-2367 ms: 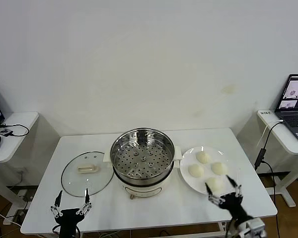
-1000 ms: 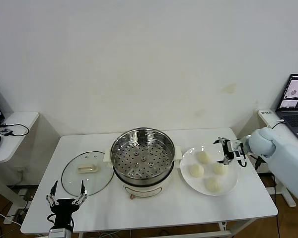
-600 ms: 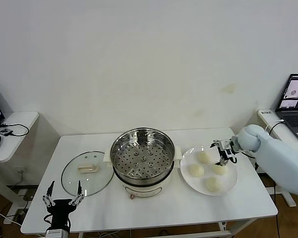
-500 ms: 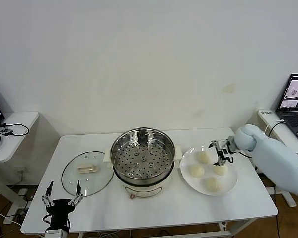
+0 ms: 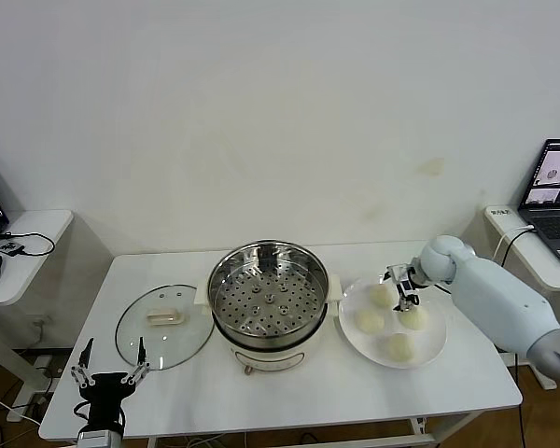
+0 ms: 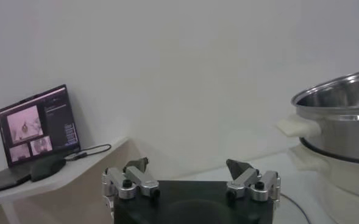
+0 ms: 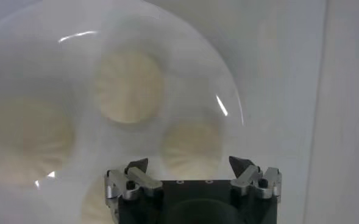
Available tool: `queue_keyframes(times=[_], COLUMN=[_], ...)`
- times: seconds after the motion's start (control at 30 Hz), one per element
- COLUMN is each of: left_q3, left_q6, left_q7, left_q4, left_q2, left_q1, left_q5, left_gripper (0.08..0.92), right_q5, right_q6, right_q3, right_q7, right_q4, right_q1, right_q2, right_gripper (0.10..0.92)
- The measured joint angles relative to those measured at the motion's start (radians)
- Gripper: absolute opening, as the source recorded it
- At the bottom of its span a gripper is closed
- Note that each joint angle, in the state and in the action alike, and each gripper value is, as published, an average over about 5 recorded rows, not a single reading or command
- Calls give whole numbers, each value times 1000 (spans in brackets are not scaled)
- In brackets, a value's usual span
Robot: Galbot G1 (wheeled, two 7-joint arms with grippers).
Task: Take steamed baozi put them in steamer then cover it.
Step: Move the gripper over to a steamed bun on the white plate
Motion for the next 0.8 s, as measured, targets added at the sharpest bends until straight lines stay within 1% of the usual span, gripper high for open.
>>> queue_keyframes(times=[0.23, 0.6, 0.7, 0.8], left_q3=[0, -3, -2, -2], left_q6=[-5, -11, -11, -12], left_q7=[-3, -5, -6, -7], left_q4=[2, 4, 2, 2], left_q2=[-3, -6, -7, -7], left_q1=[-1, 1, 1, 1], left_q5=[1, 1, 1, 1], left_gripper=[823, 823, 823, 823], right_q5=[-19, -30, -26, -19], right_q6=[-3, -7, -7, -8], right_q3=[-1, -7, -10, -14], right_q7=[7, -2, -6, -14], right_q4=[-36, -52, -49, -43], right_q1=[3, 5, 9, 15], right_q2=[34, 50, 47, 41], right_gripper=[760, 605, 582, 578])
